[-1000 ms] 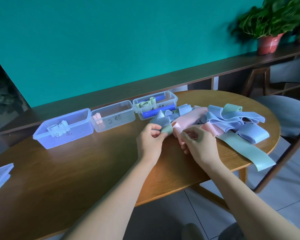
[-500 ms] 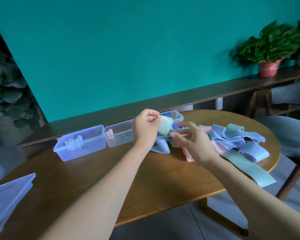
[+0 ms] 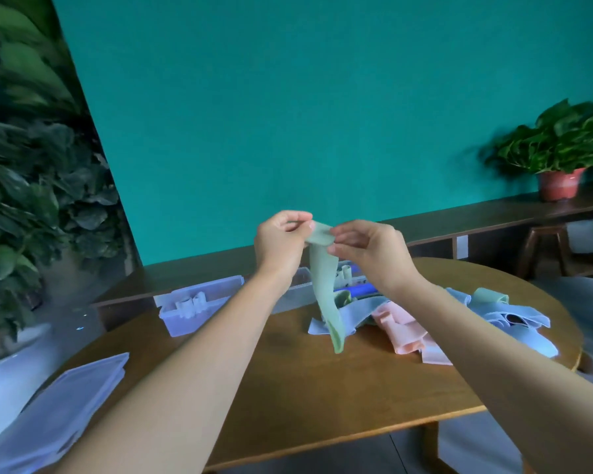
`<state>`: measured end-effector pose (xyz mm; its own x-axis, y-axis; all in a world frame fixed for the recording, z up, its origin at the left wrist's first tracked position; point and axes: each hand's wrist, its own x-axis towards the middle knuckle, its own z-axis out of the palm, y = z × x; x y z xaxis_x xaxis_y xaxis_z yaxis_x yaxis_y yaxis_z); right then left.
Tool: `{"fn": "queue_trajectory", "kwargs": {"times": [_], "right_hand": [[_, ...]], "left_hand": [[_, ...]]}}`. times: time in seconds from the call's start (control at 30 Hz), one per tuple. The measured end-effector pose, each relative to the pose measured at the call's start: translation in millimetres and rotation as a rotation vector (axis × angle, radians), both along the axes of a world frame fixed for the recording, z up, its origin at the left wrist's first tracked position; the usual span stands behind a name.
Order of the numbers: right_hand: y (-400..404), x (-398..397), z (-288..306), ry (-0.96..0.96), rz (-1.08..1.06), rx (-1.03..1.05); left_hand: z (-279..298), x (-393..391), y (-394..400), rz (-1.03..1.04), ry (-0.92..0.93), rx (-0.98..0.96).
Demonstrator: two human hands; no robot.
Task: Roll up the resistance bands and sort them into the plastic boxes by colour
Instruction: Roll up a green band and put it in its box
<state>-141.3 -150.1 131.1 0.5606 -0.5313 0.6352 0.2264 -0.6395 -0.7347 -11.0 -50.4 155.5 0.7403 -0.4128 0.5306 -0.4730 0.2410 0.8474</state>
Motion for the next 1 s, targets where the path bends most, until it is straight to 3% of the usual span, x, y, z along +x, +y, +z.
{"fn": "queue_trajectory", "kwargs": {"times": [0.33,0.53,0.8,1.0], "right_hand": [[59.1,4.1,50.9,-0.069,0.08,-0.132],[105.1,-3.7,61.9,-0.093,0.253,-0.024],[140.9,-8.6,59.3,-0.045,0.505,0.065],[146.5,8.0,38.3,0.052,0.547,0.076]], "left_hand": [[33.7,-8.6,94.5,-0.014,-0.031,-0.037],[39.4,-34.0,171.3,-0.036,-0.175,0.138],[38.6,-52.3,222.7,0.016,-0.169,0.196],[11.7,-36.1,233.7,0.107,-0.193,0.286]]}}
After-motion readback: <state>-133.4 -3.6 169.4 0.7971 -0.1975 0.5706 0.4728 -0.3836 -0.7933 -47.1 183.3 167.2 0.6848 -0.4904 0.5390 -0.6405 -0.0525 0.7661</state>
